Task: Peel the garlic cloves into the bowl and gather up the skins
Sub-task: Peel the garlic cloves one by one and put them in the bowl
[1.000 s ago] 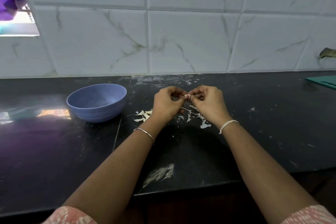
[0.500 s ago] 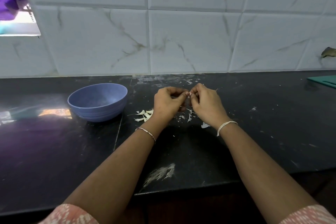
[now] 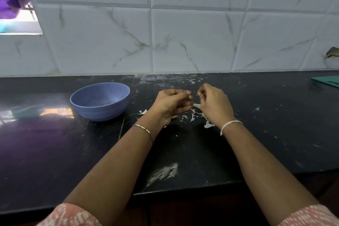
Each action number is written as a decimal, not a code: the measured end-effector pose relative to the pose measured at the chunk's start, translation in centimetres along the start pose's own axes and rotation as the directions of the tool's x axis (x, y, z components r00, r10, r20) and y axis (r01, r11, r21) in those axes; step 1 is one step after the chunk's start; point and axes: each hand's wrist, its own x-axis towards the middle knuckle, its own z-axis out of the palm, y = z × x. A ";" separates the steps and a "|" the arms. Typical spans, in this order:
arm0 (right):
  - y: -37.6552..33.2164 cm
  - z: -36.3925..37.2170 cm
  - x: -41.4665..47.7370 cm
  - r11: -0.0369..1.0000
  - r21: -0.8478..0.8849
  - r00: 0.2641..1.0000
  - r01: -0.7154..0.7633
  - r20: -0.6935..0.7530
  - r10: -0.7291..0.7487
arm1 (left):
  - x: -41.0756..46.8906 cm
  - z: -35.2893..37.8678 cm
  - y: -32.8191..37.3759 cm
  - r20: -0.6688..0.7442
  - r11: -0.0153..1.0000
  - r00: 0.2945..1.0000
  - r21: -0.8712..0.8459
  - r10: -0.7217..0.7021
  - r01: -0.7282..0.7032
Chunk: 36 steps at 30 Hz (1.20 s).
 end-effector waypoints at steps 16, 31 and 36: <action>0.0 0.0 0.3 0.936 0.331 0.992 0.124 -0.072 -0.106 | 0.1 -0.4 0.0 -0.074 0.994 0.994 0.079 0.081 -0.075; -0.2 0.8 0.8 0.812 0.559 0.982 -0.170 0.032 0.184 | 0.0 0.5 -1.0 -0.032 0.752 0.906 0.571 0.422 -0.329; -0.4 0.6 0.6 0.672 0.696 0.965 -0.254 0.138 0.222 | 0.3 0.5 -0.9 -0.028 0.824 0.937 0.487 0.348 -0.291</action>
